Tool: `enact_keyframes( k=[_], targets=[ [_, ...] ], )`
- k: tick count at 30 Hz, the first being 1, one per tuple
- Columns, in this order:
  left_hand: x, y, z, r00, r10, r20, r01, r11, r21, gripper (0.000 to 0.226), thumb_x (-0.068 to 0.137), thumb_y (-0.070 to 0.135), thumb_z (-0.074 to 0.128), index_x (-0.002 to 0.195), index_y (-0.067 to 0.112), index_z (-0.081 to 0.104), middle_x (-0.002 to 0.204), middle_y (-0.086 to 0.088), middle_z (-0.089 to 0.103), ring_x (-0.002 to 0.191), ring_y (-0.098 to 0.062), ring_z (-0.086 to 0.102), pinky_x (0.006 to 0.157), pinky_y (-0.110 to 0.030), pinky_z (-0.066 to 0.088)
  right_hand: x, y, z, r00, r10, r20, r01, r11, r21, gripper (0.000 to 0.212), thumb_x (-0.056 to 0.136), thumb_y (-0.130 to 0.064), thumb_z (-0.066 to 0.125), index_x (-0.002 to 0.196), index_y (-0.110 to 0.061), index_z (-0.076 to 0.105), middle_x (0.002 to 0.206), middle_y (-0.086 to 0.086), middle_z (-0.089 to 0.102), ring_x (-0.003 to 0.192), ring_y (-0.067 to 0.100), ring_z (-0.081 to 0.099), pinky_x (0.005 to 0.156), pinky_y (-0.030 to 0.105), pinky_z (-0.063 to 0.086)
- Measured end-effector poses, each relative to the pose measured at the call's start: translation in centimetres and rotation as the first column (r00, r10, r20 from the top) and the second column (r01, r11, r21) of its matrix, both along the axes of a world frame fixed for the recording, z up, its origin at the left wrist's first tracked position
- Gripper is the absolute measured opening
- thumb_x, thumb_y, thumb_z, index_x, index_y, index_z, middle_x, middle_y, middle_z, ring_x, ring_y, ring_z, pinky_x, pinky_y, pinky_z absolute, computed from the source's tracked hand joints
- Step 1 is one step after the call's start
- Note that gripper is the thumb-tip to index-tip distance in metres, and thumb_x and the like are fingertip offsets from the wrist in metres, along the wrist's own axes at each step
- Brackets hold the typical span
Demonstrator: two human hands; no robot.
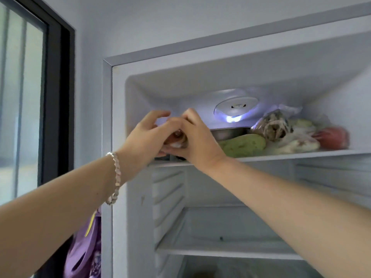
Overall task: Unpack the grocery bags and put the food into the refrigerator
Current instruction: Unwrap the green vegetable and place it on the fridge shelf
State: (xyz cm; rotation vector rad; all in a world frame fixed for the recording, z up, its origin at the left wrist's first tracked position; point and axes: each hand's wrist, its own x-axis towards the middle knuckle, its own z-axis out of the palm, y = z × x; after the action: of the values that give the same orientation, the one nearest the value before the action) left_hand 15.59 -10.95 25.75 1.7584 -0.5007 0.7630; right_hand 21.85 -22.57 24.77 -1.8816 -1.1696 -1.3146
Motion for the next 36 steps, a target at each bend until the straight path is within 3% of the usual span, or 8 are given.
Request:
enact_keyframes(
  k=[3,7,9,12,14,20,28,36],
  targets=[
    [0.4,0.4,-0.6,0.997,0.075,-0.017,-0.073,0.993,0.095,0.037,0.082,0.005,0.056,0.112,0.026,0.057,0.078,0.0,0.065,0.073,-0.014,0.064,0.069,-0.023,0.056,1.1,2.1,-0.6,0.988,-0.058,-0.14,0.044,0.994,-0.097,0.054,0.08,-0.007,0.071,0.129,-0.003,0.048,0.128,0.016,0.045,0.112,0.029,0.049,0.089,0.027,0.038],
    [2.2,1.3,-0.9,0.948,0.309,0.073,-0.314,0.882,0.35,0.077,0.07,0.011,0.067,0.138,0.024,0.034,0.1,-0.002,0.061,0.095,-0.018,0.059,0.078,-0.021,0.044,0.8,2.0,0.1,0.966,-0.118,-0.232,0.074,0.979,-0.188,0.064,0.082,-0.001,0.064,0.139,-0.004,0.037,0.136,0.014,0.042,0.122,0.028,0.044,0.094,0.026,0.034],
    [2.8,1.1,-0.9,0.91,0.385,0.155,-0.414,0.815,0.406,0.069,0.076,0.014,0.067,0.136,0.022,0.035,0.107,-0.005,0.059,0.102,-0.018,0.055,0.077,-0.017,0.037,0.6,0.6,0.8,0.913,-0.171,-0.371,0.07,0.96,-0.27,0.069,0.078,-0.014,0.072,0.139,-0.008,0.039,0.135,0.01,0.049,0.123,0.025,0.048,0.099,0.027,0.037],
    [3.2,0.4,-1.0,0.856,0.41,0.315,-0.516,0.639,0.57,0.029,0.083,0.025,0.061,0.112,0.023,0.056,0.099,-0.004,0.059,0.095,-0.022,0.056,0.074,-0.017,0.035,0.5,-2.6,1.3,0.918,-0.217,-0.332,0.088,0.927,-0.364,0.019,0.072,-0.028,0.073,0.09,-0.031,0.066,0.093,-0.012,0.068,0.09,0.009,0.063,0.08,0.033,0.05],
    [3.3,-0.1,-0.9,0.826,0.417,0.378,-0.559,0.525,0.642,0.021,0.088,0.026,0.051,0.106,0.019,0.06,0.1,-0.006,0.053,0.091,-0.028,0.056,0.081,-0.026,0.043,0.6,-5.6,1.7,0.92,-0.29,-0.266,0.196,0.924,-0.327,0.02,0.079,-0.025,0.067,0.068,-0.04,0.059,0.078,-0.016,0.059,0.077,0.002,0.055,0.073,0.027,0.042],
    [5.0,-0.2,0.2,0.743,0.534,0.402,-0.596,0.255,0.762,0.024,0.093,0.016,0.046,0.113,0.011,0.057,0.117,-0.012,0.053,0.106,-0.034,0.055,0.091,-0.038,0.046,1.3,-12.4,1.3,0.713,-0.64,-0.287,0.535,0.761,-0.368,0.025,0.082,-0.04,0.065,0.105,-0.03,0.066,0.117,-0.004,0.06,0.106,0.016,0.056,0.096,0.034,0.045],
    [7.3,-0.5,1.0,0.795,0.539,0.278,-0.531,0.397,0.749,0.027,0.086,0.009,0.055,0.11,0.009,0.068,0.116,-0.016,0.06,0.104,-0.029,0.06,0.093,-0.031,0.046,2.0,-11.0,2.2,0.482,-0.83,-0.28,0.661,0.555,-0.505,0.063,0.083,-0.045,0.065,0.139,-0.031,0.039,0.141,0.003,0.044,0.129,0.031,0.038,0.105,0.037,0.031],
    [7.4,-0.6,1.3,0.649,0.566,0.508,-0.644,0.053,0.763,0.026,0.089,0.018,0.053,0.114,0.012,0.058,0.118,-0.009,0.059,0.111,-0.029,0.057,0.085,-0.032,0.045,3.0,-8.8,2.0,0.642,-0.688,-0.339,0.562,0.722,-0.403,0.062,0.078,-0.036,0.073,0.133,-0.024,0.047,0.131,0.002,0.048,0.12,0.024,0.045,0.095,0.033,0.039]
  ],
)
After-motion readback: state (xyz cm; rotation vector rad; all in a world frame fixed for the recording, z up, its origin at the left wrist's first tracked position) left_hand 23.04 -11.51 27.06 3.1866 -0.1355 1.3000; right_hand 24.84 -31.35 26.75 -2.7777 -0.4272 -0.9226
